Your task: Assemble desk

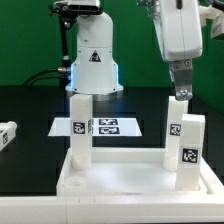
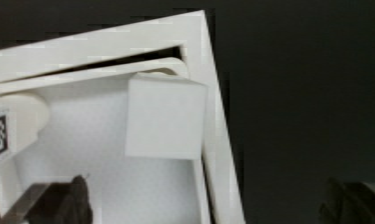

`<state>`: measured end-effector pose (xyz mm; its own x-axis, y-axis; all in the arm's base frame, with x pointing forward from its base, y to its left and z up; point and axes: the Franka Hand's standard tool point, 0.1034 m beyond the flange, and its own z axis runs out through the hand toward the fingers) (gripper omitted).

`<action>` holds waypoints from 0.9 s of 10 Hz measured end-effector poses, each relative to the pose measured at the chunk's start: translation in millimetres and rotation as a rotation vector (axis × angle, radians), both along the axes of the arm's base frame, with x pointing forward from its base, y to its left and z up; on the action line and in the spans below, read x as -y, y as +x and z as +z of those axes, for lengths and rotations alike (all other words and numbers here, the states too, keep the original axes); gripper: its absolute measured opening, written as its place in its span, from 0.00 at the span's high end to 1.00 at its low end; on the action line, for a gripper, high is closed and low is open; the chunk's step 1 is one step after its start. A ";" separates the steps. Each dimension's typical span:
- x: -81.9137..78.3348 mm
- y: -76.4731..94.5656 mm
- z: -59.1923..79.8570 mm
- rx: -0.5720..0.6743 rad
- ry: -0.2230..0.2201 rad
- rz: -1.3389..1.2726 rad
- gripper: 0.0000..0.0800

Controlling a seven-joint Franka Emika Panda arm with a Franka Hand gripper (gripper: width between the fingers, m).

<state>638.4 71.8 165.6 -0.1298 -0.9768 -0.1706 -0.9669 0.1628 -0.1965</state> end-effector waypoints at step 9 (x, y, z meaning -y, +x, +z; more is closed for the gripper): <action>76.8 -19.7 6.4 0.125 -0.185 0.772 0.19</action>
Offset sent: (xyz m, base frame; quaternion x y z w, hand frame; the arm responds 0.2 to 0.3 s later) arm 0.0000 0.0000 0.0000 0.0000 0.0000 -0.1938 0.9810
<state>618.7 -5.0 172.0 0.6034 -0.7967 0.0344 -0.7621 -0.5888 -0.2693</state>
